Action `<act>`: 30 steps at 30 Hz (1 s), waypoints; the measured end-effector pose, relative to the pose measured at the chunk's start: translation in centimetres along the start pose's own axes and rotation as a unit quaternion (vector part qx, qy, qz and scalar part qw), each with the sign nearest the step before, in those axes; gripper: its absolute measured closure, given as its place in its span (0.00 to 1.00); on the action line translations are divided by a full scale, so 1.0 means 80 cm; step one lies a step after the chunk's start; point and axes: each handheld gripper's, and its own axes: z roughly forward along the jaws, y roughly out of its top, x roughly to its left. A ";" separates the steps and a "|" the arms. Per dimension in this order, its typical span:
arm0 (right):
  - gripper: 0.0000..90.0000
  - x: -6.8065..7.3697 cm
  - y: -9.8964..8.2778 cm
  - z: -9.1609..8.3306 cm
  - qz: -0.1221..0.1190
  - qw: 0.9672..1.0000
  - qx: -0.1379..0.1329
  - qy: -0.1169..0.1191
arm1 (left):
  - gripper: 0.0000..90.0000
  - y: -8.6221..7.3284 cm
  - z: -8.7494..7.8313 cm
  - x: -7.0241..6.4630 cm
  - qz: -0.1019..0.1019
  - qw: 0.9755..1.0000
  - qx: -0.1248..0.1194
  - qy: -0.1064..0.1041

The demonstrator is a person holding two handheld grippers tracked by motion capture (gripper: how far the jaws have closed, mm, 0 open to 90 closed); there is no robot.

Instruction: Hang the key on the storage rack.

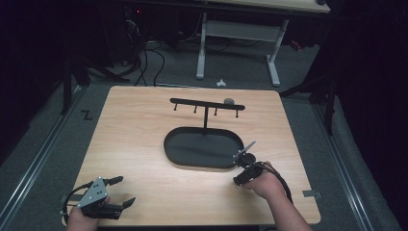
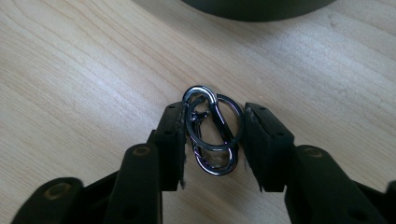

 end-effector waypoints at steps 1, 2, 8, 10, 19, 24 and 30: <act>0.68 0.000 0.000 -0.001 -0.001 1.000 0.000 0.000 | 0.17 0.000 0.000 0.000 0.000 1.000 -0.001 0.000; 0.68 0.000 0.001 -0.002 -0.001 1.000 0.001 0.000 | 0.17 0.000 -0.001 0.000 -0.001 1.000 -0.001 0.001; 0.68 -0.001 0.000 -0.007 -0.001 1.000 -0.007 -0.001 | 0.17 0.000 0.000 0.000 -0.001 1.000 0.000 -0.001; 0.68 -0.001 -0.001 -0.007 -0.002 1.000 -0.008 -0.003 | 0.17 0.000 0.001 0.000 0.001 1.000 0.001 -0.001; 0.68 0.005 0.002 -0.012 -0.008 1.000 -0.017 -0.005 | 0.17 0.000 0.002 -0.001 0.000 1.000 0.003 -0.003; 0.68 0.009 0.008 -0.014 -0.015 1.000 -0.020 -0.004 | 0.17 0.000 0.001 0.000 0.001 1.000 0.002 -0.002; 0.68 0.009 0.009 -0.024 -0.016 1.000 -0.024 -0.007 | 0.17 -0.001 0.000 0.001 -0.001 1.000 0.000 -0.003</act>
